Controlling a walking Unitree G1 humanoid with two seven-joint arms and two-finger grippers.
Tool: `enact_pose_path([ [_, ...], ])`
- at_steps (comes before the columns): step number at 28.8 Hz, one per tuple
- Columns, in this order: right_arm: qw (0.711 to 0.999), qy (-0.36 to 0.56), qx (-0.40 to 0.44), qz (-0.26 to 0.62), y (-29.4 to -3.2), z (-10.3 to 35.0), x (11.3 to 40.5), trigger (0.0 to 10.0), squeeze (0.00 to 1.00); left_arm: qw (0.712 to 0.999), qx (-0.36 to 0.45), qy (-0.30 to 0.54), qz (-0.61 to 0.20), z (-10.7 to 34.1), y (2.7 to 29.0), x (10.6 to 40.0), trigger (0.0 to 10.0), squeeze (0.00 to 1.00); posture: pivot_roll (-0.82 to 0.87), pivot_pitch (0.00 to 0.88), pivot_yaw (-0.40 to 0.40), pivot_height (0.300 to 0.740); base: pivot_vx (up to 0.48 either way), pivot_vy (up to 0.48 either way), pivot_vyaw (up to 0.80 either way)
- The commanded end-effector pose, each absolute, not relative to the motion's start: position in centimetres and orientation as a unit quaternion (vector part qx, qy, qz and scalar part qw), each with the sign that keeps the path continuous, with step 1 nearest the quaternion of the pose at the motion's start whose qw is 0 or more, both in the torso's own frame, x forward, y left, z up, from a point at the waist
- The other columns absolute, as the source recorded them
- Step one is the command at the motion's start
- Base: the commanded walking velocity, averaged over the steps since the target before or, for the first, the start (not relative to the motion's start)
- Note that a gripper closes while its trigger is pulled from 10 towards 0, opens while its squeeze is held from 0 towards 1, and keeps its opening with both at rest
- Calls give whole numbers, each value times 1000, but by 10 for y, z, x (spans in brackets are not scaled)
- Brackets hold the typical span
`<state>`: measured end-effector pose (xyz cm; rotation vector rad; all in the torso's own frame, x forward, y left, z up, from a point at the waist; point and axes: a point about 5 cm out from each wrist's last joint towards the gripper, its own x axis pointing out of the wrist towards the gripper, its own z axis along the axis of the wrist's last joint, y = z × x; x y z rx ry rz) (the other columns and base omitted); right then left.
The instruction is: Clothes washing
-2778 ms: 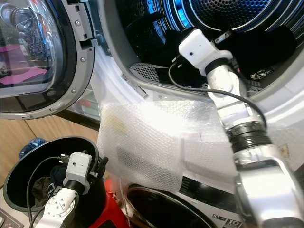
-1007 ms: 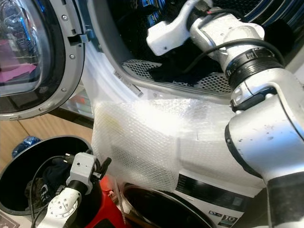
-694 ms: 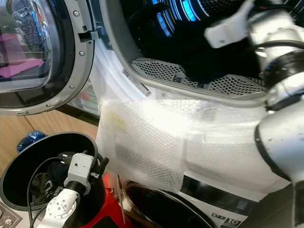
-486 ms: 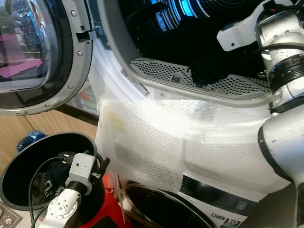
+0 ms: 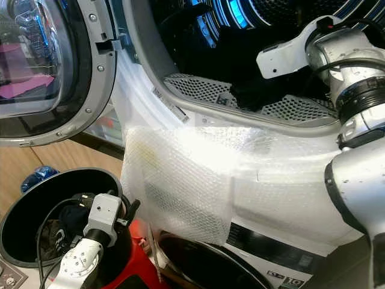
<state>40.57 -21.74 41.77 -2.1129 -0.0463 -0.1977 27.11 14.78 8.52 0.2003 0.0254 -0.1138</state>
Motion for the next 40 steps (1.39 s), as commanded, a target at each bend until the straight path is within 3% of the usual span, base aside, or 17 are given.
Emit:
enact_pose_path([
  [1,461,-4,-885,-56,-216,414,406,10000,0,993,105,15,-59,85,147,272,10000,0,-45,0,41,740,0,0,0],
  [2,456,-4,-888,-56,-216,414,406,10000,0,993,105,16,-59,85,147,272,10000,0,-45,0,41,740,0,0,0],
  [4,495,0,-868,-46,-210,419,406,10000,0,993,103,16,-60,85,147,272,10000,0,-48,0,41,740,0,0,0],
  [7,583,-60,-807,-66,-192,440,403,10000,0,993,102,14,-64,85,145,274,10000,0,-61,0,46,740,0,0,0],
  [8,583,-60,-807,-66,-192,440,403,10000,0,993,102,14,-64,85,145,274,10000,0,-61,0,46,740,0,0,0],
  [9,625,-76,-774,-65,-186,445,402,10000,0,993,101,14,-64,85,144,275,10000,0,-59,0,45,740,0,0,0],
  [10,625,-76,-774,-65,-186,445,402,10000,0,993,101,14,-64,85,144,275,10000,0,-59,0,45,740,0,0,0],
  [11,654,-108,-745,-81,-180,456,399,10000,0,993,100,13,-64,86,144,274,10000,0,-56,0,41,740,0,0,0],
  [13,614,-125,-770,-120,-180,465,396,10000,0,993,99,12,-62,86,143,274,10000,0,-51,0,35,740,0,0,0],
  [21,616,-69,-782,-75,-184,451,401,10000,0,993,98,17,-56,83,144,270,10000,0,-53,0,27,740,0,0,0],
  [24,570,-7,-820,-48,-195,438,403,10000,0,993,98,17,-57,83,144,271,10000,0,-55,0,22,740,0,0,0],
  [30,567,60,-821,10,-212,428,399,10000,0,994,95,19,-59,82,143,271,10000,0,-63,0,18,740,0,0,0],
  [32,573,63,-817,15,-215,428,399,10000,0,994,95,20,-59,82,143,271,10000,0,-63,0,18,740,0,0,0],
  [34,599,80,-793,70,-216,423,396,10000,0,994,95,20,-58,82,144,271,10000,0,-61,0,15,740,0,0,0],
  [36,592,87,-797,85,-218,422,394,10000,0,994,95,21,-57,82,145,270,10000,0,-63,0,16,740,0,0,0],
  [40,604,94,-782,120,-219,419,392,10000,0,993,96,21,-57,82,146,270,10000,0,-67,0,16,740,0,0,0],
])
